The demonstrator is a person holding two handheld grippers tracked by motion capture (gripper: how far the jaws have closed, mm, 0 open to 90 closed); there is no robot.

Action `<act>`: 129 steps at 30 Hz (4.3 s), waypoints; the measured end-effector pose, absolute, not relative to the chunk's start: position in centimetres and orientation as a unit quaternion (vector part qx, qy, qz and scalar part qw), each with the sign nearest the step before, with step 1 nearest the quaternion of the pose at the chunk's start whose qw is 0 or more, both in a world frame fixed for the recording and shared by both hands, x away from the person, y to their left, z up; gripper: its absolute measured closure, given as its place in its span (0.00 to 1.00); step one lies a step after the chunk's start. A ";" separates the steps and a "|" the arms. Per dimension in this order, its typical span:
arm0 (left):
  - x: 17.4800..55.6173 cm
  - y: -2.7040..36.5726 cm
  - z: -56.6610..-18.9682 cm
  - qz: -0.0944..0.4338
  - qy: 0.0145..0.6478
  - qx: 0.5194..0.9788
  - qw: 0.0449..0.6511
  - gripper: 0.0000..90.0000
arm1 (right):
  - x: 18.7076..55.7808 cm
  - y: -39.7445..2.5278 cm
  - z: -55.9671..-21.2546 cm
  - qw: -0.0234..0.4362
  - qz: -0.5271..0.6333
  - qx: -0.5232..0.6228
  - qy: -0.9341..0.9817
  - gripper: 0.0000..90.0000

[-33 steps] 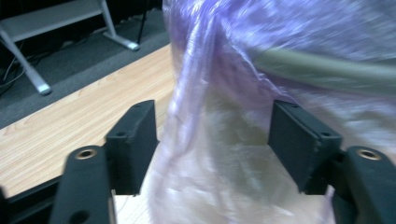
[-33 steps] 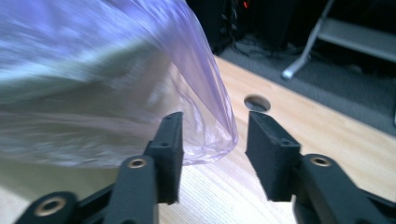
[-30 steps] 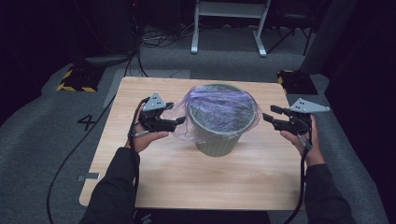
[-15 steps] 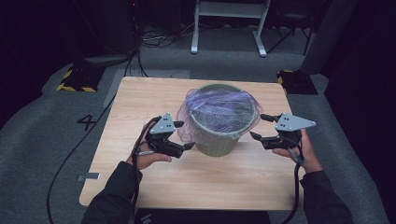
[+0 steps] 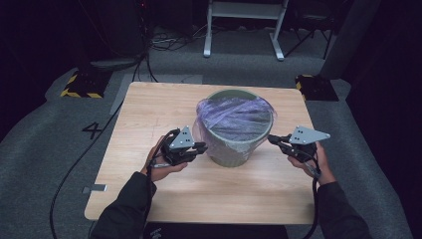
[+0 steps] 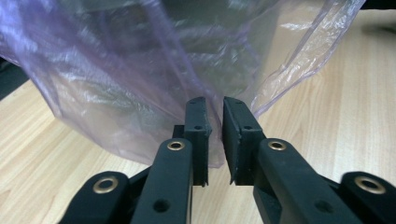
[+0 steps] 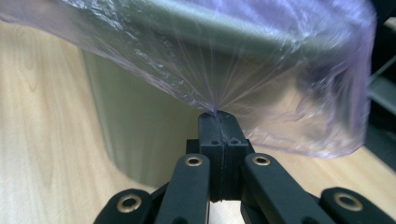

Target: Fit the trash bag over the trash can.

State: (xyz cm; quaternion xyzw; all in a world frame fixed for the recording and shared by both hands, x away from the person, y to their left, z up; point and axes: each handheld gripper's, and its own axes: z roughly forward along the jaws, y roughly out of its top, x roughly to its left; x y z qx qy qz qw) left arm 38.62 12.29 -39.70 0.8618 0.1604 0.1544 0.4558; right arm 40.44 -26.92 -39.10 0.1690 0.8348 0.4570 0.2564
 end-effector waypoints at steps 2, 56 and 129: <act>38.4 12.5 -39.6 0.159 0.161 0.858 0.461 0.79 | 40.5 -27.1 -39.4 0.248 0.461 0.174 0.834 1.00; 43.4 16.2 -33.3 0.220 0.255 0.780 0.528 0.40 | 40.5 -33.0 -33.6 0.266 0.472 0.259 0.800 0.31; 50.0 14.6 -41.2 0.181 0.360 0.785 0.471 0.40 | 50.1 -28.5 -40.2 0.218 0.457 0.364 0.782 0.80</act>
